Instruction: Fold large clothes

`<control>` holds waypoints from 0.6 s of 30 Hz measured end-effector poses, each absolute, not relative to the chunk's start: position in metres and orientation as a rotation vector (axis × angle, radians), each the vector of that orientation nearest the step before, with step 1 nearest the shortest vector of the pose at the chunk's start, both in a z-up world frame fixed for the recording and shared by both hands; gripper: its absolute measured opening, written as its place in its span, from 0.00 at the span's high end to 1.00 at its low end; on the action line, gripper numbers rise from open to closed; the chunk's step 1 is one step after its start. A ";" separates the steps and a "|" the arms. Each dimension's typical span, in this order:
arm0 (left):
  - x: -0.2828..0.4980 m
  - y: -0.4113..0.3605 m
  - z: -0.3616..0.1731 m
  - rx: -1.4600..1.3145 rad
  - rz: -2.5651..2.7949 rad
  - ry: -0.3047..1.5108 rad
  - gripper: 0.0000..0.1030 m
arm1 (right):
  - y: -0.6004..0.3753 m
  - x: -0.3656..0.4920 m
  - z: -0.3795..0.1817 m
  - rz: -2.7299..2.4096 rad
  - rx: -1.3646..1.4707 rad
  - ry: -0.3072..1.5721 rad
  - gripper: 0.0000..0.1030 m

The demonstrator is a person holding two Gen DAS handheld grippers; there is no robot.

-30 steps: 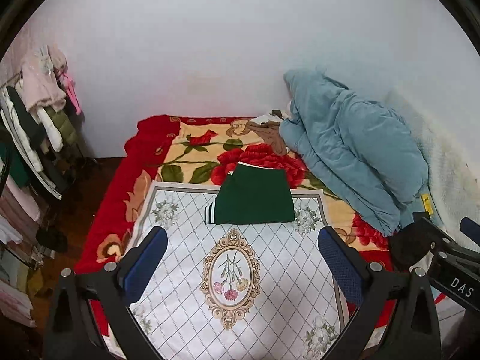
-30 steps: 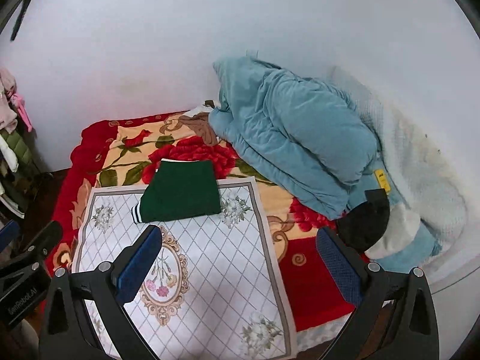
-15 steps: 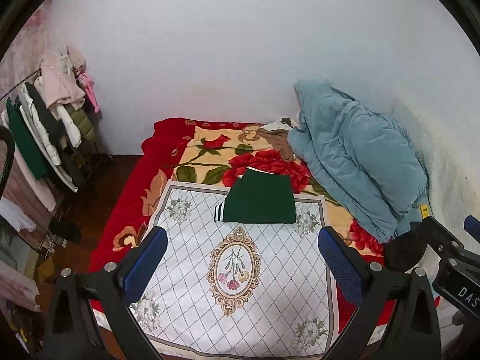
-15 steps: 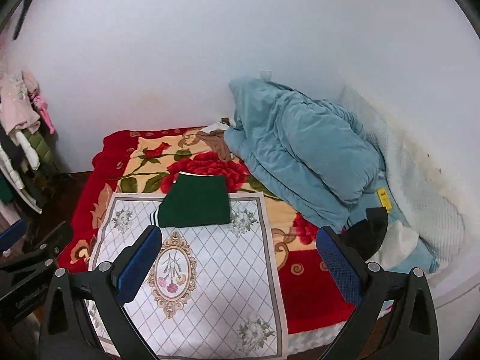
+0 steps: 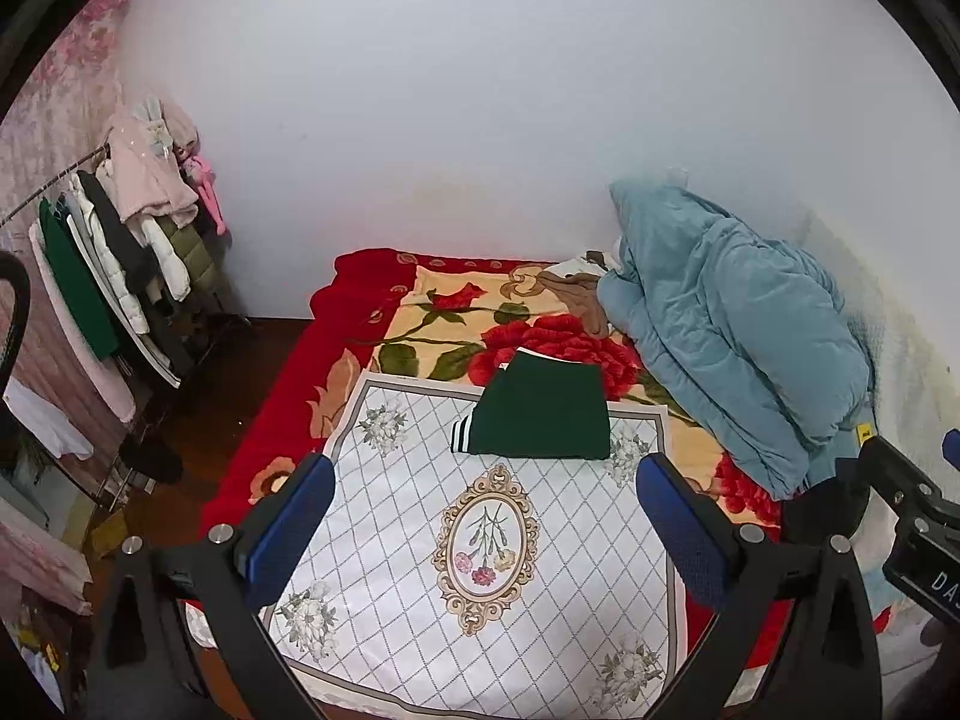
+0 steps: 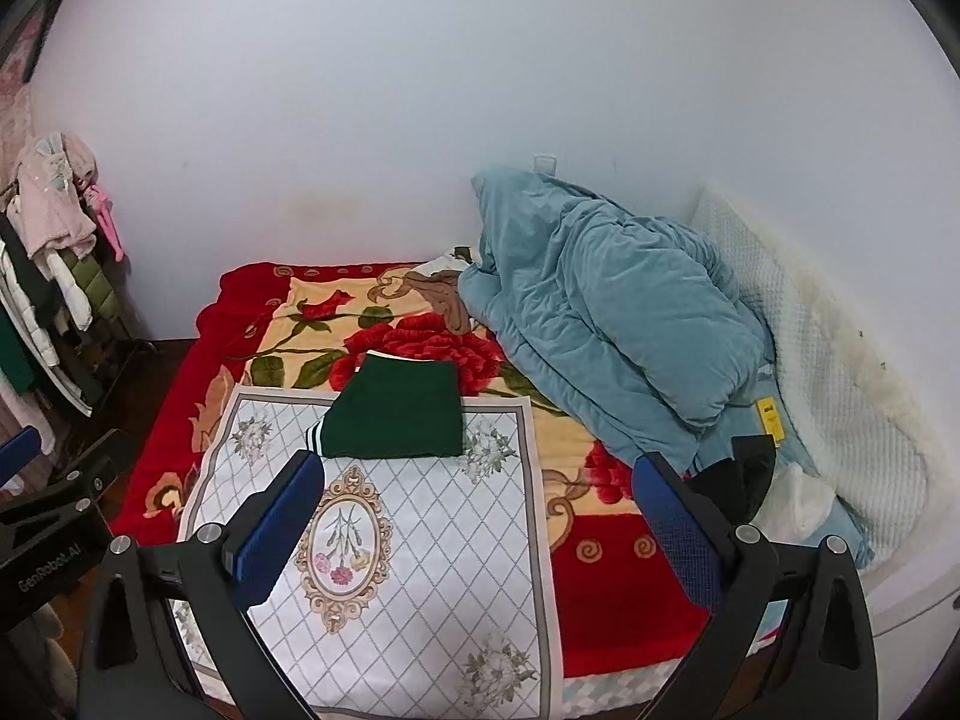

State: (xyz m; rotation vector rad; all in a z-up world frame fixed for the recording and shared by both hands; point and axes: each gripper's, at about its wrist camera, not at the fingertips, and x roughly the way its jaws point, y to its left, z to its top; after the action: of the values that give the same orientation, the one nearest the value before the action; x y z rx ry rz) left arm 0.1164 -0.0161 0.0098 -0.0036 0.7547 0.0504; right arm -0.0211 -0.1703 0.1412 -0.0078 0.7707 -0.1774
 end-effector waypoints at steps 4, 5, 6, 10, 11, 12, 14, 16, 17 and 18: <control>0.114 -0.018 0.011 0.005 0.051 0.754 0.00 | -0.171 -0.022 0.141 -0.178 -0.008 0.771 0.00; 0.113 -0.019 0.011 0.006 0.048 0.756 0.00 | -0.172 -0.022 0.141 -0.178 -0.009 0.773 0.00; 0.112 -0.019 0.011 0.007 0.047 0.756 0.00 | -0.172 -0.023 0.141 -0.178 -0.006 0.774 0.00; 0.109 -0.022 0.012 0.011 0.044 0.759 0.00 | -0.173 -0.025 0.141 -0.179 -0.007 0.777 0.00; 0.109 -0.022 0.012 0.012 0.044 0.760 0.00 | -0.172 -0.027 0.140 -0.180 -0.007 0.778 0.00; 0.108 -0.022 0.013 0.013 0.041 0.760 0.00 | -0.172 -0.027 0.140 -0.181 -0.010 0.778 0.00; 0.106 -0.024 0.014 0.018 0.041 0.757 0.00 | -0.172 -0.028 0.140 -0.180 -0.013 0.778 0.00; 0.106 -0.025 0.015 0.019 0.037 0.759 0.00 | -0.172 -0.028 0.140 -0.178 -0.013 0.777 0.00; 0.106 -0.025 0.016 0.019 0.037 0.757 0.00 | -0.172 -0.029 0.140 -0.180 -0.014 0.777 0.00; 0.105 -0.026 0.017 0.020 0.037 0.755 0.00 | -0.172 -0.029 0.140 -0.182 -0.016 0.777 0.00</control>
State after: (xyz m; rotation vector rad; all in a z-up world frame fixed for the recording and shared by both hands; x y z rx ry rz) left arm 0.1055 -0.0256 0.0168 0.0201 0.7553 0.0369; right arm -0.0291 -0.1718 0.1396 -0.0157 0.7769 -0.1819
